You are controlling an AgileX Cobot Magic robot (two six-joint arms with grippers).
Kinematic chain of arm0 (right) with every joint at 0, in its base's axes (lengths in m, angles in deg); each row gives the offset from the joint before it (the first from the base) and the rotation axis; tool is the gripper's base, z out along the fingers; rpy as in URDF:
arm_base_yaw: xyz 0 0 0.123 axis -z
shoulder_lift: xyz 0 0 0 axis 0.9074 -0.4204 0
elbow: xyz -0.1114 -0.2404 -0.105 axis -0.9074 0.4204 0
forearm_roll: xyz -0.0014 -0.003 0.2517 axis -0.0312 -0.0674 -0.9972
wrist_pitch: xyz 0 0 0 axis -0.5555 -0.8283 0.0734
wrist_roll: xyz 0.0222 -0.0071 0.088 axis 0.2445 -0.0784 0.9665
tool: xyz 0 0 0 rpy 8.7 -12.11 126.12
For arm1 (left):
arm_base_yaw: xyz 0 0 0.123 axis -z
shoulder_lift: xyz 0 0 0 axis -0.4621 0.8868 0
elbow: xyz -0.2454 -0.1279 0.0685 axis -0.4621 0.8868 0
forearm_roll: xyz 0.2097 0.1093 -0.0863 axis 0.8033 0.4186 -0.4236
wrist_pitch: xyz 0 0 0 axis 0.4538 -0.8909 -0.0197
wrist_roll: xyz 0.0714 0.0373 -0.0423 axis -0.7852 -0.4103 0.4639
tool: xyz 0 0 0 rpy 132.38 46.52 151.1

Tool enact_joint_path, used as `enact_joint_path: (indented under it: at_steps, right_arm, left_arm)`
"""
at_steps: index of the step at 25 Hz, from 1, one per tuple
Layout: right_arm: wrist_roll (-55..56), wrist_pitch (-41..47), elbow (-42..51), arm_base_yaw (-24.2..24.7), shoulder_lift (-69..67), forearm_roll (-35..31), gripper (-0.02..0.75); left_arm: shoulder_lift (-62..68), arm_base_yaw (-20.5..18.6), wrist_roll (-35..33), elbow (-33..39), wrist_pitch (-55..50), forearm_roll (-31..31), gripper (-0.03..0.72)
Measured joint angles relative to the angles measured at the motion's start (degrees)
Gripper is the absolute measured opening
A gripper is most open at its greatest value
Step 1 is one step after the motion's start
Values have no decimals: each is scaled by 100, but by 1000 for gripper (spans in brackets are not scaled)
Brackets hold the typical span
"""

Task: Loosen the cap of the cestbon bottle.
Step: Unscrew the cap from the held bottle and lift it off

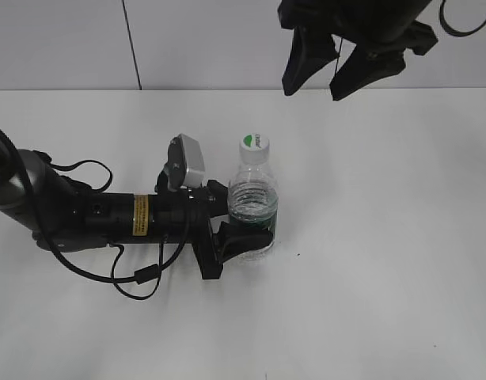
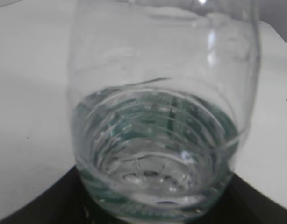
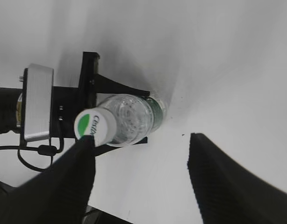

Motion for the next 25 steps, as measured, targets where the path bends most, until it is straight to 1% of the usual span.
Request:
enact_joint_path:
  at_steps: [12, 22, 25]
  right_arm:
    - [241, -209, -13, -382, -341, -234, 479]
    - [301, -390, -16, -406, -463, -324, 479]
    - [301, -404, -16, -455, -468, -166, 479]
  left_arm:
    - [0, 0, 0, 0, 0, 0, 415]
    - [0, 0, 0, 0, 0, 0, 415]
    - [0, 0, 0, 0, 0, 0, 415]
